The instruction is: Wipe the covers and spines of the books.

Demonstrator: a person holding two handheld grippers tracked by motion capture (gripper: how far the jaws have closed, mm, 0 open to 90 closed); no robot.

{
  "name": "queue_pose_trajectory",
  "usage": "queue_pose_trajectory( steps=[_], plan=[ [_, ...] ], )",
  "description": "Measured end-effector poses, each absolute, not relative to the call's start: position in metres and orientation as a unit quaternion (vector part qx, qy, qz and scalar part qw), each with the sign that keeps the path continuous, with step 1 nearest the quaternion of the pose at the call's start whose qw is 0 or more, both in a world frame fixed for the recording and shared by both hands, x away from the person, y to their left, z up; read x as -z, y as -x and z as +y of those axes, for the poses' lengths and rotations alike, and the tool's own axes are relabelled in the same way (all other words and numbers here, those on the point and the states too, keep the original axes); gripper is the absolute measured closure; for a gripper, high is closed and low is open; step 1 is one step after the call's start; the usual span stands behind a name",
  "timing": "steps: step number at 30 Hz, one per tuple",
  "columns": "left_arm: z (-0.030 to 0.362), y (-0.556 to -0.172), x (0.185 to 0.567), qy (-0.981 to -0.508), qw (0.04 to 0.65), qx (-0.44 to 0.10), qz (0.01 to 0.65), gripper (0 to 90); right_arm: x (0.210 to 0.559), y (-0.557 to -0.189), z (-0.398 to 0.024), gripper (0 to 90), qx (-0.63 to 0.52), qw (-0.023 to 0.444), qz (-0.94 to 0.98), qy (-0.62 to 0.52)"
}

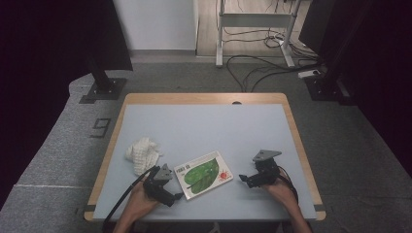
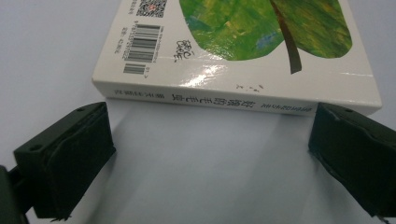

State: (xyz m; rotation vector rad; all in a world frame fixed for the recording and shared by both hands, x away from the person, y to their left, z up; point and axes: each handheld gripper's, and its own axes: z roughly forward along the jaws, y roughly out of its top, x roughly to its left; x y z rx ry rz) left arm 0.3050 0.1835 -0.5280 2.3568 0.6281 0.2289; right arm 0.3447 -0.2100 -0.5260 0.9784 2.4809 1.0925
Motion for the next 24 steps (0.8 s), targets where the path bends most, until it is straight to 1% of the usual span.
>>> queue_pose_trajectory(
  steps=[7,24],
  plan=[
    [0.175,-0.304,0.528,-0.907,0.338,-0.087,0.235,0.0,0.523,-0.352,-0.191,3.9,-0.382,0.115,0.86,-0.319],
    [0.174,-0.305,0.529,-0.906,0.34,-0.084,0.237,0.0,0.522,-0.377,-0.132,4.3,-0.388,0.082,0.872,-0.286]
  ],
)
